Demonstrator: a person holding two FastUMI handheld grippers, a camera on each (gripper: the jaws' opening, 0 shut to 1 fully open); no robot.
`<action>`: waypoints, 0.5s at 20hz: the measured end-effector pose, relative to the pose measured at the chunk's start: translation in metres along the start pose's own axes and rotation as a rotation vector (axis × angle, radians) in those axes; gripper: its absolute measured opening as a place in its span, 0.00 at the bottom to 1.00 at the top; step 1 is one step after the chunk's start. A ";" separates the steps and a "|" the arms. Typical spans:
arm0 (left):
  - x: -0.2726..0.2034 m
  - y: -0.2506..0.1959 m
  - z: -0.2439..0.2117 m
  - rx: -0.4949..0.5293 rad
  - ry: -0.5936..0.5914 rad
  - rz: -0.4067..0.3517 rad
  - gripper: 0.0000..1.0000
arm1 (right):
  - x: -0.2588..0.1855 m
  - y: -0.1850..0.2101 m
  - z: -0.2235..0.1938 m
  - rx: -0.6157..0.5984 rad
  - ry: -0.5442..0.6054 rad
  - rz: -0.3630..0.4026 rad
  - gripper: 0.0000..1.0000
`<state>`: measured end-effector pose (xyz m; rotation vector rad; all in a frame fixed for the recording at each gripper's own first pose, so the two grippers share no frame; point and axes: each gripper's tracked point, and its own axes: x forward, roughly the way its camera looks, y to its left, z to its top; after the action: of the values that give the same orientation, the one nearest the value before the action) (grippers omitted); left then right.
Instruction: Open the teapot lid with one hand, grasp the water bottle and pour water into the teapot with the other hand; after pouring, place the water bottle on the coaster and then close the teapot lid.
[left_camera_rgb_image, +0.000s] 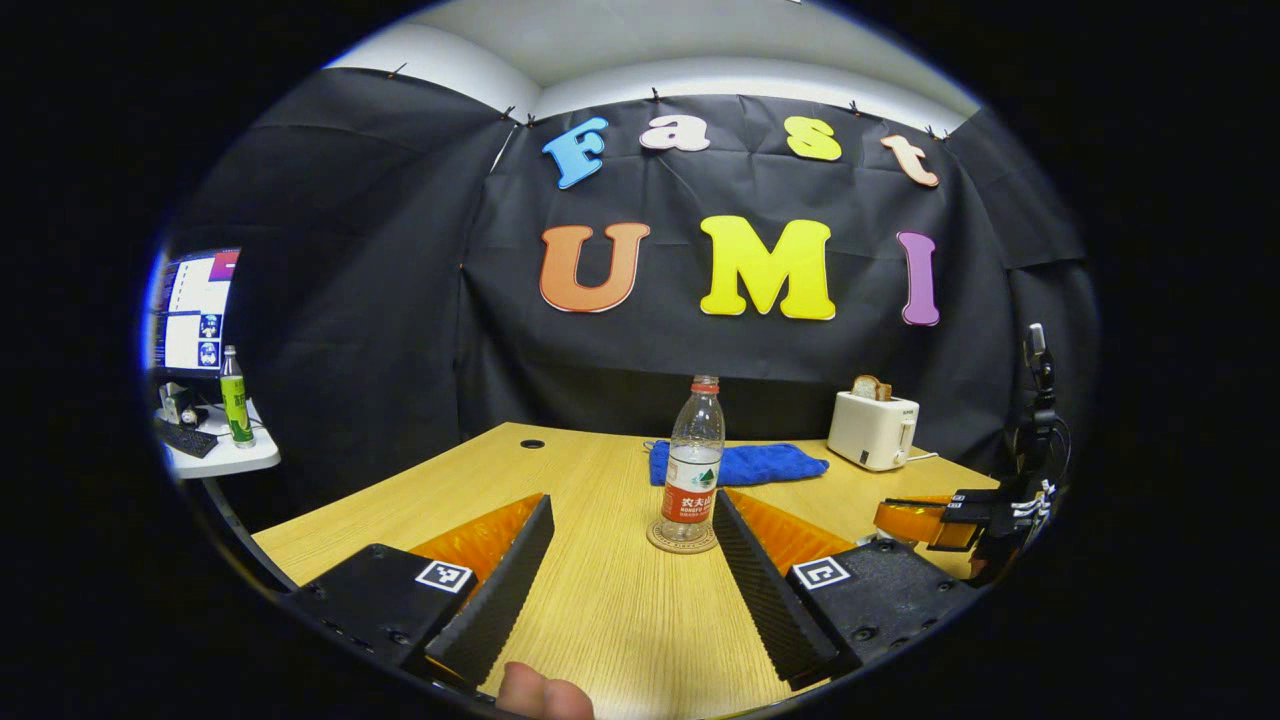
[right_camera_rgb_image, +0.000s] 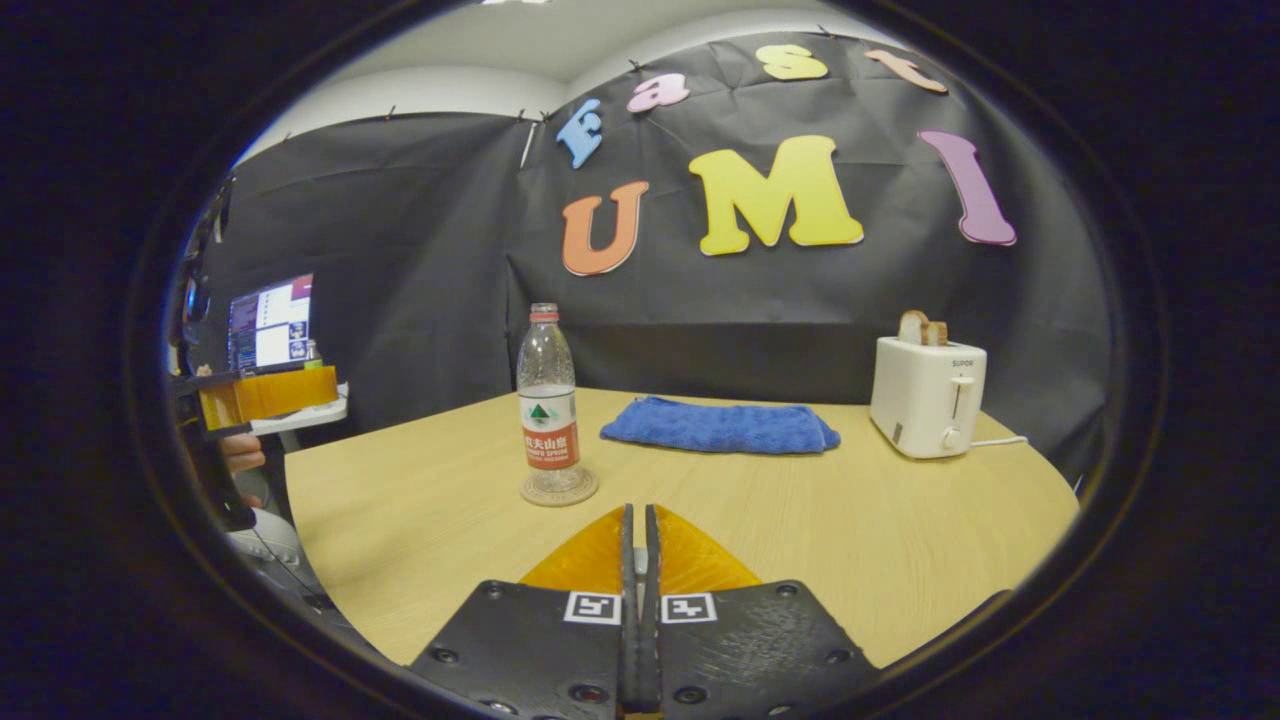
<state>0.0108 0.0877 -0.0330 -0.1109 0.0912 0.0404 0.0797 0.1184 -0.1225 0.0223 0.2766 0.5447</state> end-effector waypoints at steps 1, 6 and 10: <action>-0.001 -0.001 0.000 -0.008 -0.002 -0.002 1.00 | 0.001 0.000 -0.004 -0.003 0.003 0.002 0.00; -0.005 -0.006 0.003 -0.009 0.001 -0.011 1.00 | 0.006 0.000 -0.013 -0.018 0.014 0.002 0.00; -0.008 -0.011 0.007 0.015 -0.011 -0.008 1.00 | 0.002 -0.001 -0.011 -0.023 0.000 -0.020 0.10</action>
<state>0.0038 0.0770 -0.0237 -0.0965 0.0798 0.0319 0.0788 0.1181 -0.1334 -0.0032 0.2705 0.5284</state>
